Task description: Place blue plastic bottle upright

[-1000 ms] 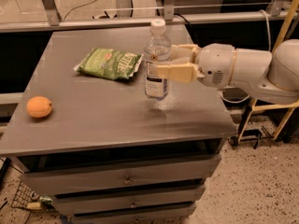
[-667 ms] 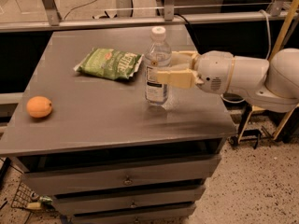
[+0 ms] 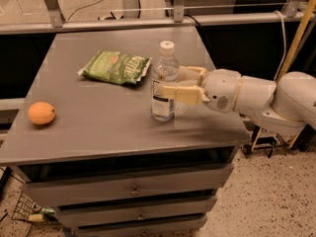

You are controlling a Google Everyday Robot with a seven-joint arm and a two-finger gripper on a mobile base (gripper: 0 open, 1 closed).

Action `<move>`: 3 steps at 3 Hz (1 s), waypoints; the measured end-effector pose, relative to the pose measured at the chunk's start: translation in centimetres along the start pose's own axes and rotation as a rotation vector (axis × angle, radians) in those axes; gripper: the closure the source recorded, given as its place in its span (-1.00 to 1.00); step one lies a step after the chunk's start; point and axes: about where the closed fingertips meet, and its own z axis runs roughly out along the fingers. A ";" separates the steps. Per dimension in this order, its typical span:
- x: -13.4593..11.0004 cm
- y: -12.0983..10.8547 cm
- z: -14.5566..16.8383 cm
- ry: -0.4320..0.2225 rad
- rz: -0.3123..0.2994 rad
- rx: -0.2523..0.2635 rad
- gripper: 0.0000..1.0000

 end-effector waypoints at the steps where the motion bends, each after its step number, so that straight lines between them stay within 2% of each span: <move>1: 0.8 0.1 0.2 -0.010 0.014 0.000 1.00; 2: 1.0 0.1 0.2 -0.015 0.023 0.000 0.70; 3: 1.0 0.1 0.2 -0.015 0.023 -0.001 0.21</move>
Offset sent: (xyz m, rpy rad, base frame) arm -0.0002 -0.0033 -0.0169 0.0400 0.0325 -0.0119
